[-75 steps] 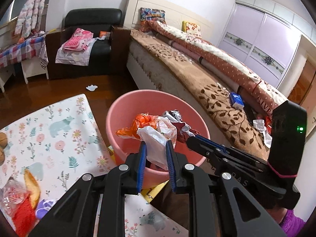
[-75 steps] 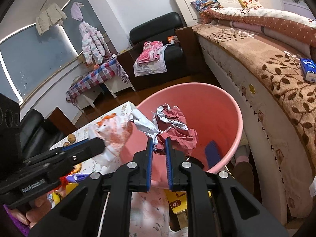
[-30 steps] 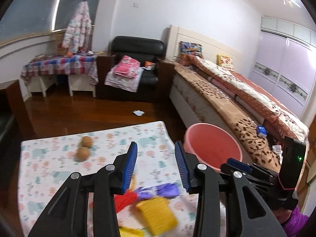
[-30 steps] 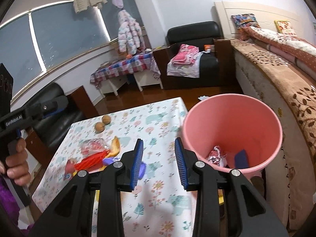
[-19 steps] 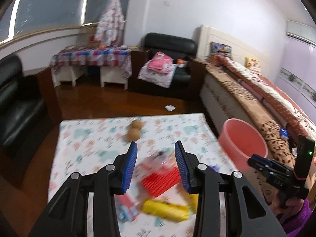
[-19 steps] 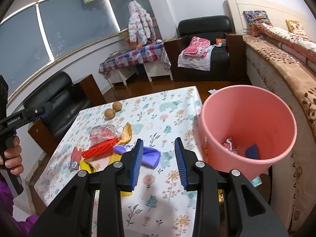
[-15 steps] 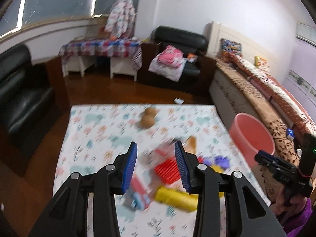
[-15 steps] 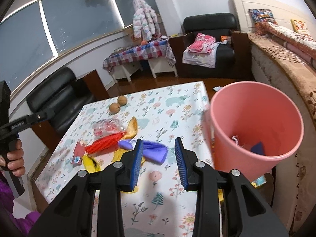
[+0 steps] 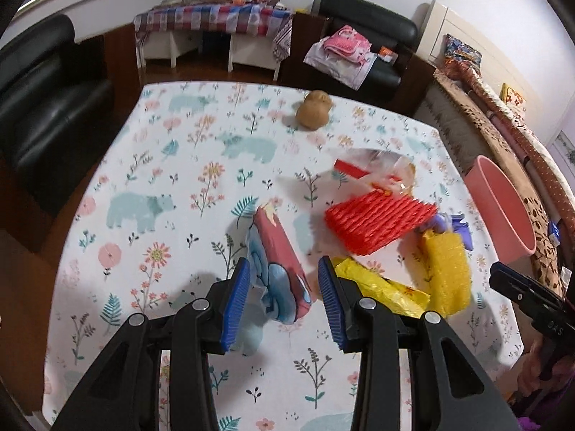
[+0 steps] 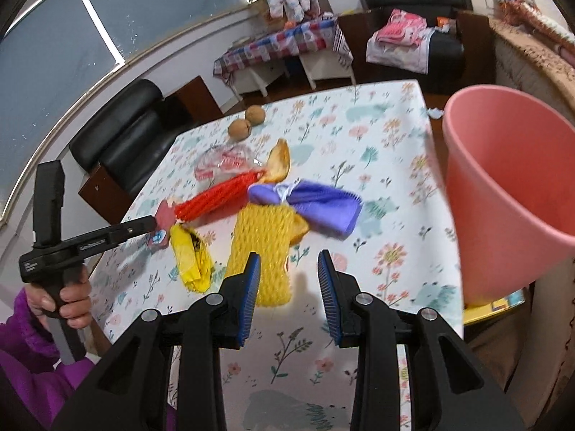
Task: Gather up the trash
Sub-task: 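Move both tools back over the table, then grasp the pink-blue packet with the left tool while the right tool grasps the yellow foam net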
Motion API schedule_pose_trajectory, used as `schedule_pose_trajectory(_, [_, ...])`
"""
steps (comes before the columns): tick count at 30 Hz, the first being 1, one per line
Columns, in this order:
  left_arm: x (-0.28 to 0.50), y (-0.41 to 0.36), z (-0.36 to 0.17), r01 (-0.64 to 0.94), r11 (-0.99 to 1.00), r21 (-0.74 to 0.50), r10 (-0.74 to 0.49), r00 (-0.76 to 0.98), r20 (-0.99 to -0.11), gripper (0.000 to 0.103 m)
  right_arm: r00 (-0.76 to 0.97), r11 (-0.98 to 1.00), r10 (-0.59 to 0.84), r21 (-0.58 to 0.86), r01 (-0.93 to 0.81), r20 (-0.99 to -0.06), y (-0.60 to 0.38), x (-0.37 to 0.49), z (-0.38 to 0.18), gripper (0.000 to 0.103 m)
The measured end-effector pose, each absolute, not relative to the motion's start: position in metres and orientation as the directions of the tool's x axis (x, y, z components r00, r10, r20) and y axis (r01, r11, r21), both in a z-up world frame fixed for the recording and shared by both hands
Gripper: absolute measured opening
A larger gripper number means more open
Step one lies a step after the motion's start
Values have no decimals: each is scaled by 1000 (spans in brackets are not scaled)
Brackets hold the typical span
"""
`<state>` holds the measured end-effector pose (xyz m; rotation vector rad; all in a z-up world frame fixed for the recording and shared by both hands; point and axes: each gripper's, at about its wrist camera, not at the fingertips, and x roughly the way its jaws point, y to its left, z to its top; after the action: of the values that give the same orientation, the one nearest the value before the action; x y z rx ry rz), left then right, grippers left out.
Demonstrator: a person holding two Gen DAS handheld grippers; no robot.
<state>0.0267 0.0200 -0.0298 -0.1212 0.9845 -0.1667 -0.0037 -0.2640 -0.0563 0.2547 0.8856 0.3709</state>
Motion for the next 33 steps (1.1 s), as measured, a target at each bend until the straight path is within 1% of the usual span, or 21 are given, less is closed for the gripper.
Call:
schedule_pose_trajectory(3, [31,21,-35,82,980,-180,-196,535,-822,38,556,900,431,383,-209,-710,-261,0,-61,34])
schedule_pose_trajectory(5, [33,21,-38,79,981,-180,-194,528,-827,27,544,896,439,391,-209,-715,-259,2,-64,36])
schedule_pose_trajectory(6, [34,21,-39,80,980,-183,-197,523,-829,17,540,895,442,394,-209,-716,-258,2,-65,39])
schedule_pose_trajectory(9, [32,25,-37,74,978,-197,-205,529,-823,13,528,891,450,402,-211,-721,-255,4,-68,40])
schedule_pose_trajectory(15, [24,34,-22,72,979,-191,-197,574,-794,12,508,887,460,407,-221,-728,-246,11,-74,40])
schedule_pose_trajectory(22, [18,42,-5,76,974,-215,-216,613,-760,12,504,887,459,407,-218,-731,-241,15,-77,40])
schedule_pose_trajectory(24, [18,41,-2,85,971,-223,-227,620,-751,12,498,888,459,401,-225,-736,-238,15,-78,24])
schedule_pose_trajectory(25, [18,40,-1,90,971,-223,-230,623,-748,12,496,891,453,391,-231,-740,-237,15,-78,22])
schedule_pose_trajectory(26, [18,39,0,94,970,-224,-233,625,-745,12,496,892,452,385,-237,-741,-236,14,-78,15])
schedule_pose_trajectory(27, [17,38,2,98,969,-226,-236,627,-742,12,498,892,453,382,-244,-739,-235,13,-77,12])
schedule_pose_trajectory(33, [15,32,13,131,963,-234,-262,645,-718,12,527,883,468,364,-295,-709,-236,1,-63,11])
